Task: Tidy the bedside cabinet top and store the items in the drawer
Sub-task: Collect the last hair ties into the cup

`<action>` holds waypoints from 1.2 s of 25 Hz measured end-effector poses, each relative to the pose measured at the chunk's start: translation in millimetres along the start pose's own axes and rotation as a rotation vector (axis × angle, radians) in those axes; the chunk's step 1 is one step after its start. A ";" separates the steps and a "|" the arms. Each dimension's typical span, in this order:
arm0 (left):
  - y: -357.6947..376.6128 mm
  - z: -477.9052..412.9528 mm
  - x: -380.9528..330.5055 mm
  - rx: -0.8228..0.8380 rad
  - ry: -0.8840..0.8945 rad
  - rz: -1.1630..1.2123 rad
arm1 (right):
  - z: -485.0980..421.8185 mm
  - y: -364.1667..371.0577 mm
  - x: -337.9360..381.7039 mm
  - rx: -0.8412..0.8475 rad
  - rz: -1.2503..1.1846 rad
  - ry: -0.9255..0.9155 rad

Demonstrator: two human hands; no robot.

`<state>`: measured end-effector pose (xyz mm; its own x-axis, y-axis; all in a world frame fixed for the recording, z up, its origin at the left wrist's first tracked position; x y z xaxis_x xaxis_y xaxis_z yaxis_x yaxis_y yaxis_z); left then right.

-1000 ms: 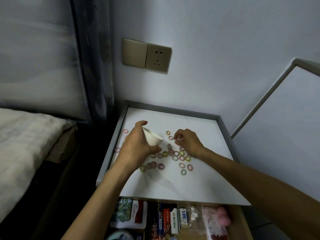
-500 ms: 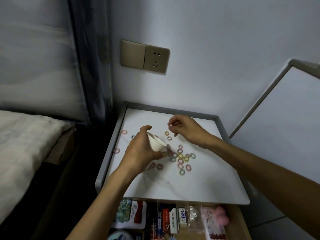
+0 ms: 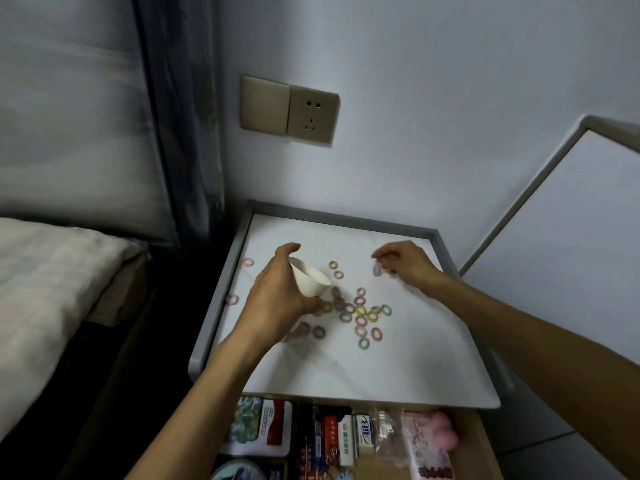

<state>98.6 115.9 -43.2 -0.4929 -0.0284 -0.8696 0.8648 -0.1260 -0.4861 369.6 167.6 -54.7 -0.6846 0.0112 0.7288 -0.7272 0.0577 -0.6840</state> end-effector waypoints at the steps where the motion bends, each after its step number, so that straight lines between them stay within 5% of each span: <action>1: -0.3 -1.0 0.7 -0.003 -0.001 0.007 | -2.7 0.5 -18.8 -0.021 -0.051 0.056; 5: 2.2 -5.8 3.9 -0.001 -0.005 0.010 | -16.1 9.8 -45.9 -0.060 -0.179 0.122; 10: 1.6 -4.6 3.8 -0.011 -0.003 -0.023 | -39.3 -9.4 -55.6 -0.205 0.123 0.079; 15: 0.5 -4.0 1.7 -0.007 -0.001 -0.024 | -47.0 10.3 -68.9 0.059 0.462 0.173; 22: -3.1 -1.7 -4.0 -0.031 -0.004 -0.040 | -2.3 97.7 -12.4 0.365 0.338 -0.208; 30: -13.1 1.7 -3.7 -0.036 -0.028 -0.006 | -4.8 92.1 16.7 0.298 0.445 -0.213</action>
<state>89.0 116.0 -33.5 -0.5003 -0.0552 -0.8641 0.8644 -0.0901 -0.4947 291.4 177.9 -105.4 -0.9004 -0.2326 0.3677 -0.3286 -0.1903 -0.9251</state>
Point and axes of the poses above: each hand's wrist, its own z-axis away from the middle knuckle, its own y-axis out of the palm, x = y × z, the point moved 7 cm from there along -z, towards the middle knuckle, and after that the axes turned 10 degrees about -y, right-handed, at the moved point
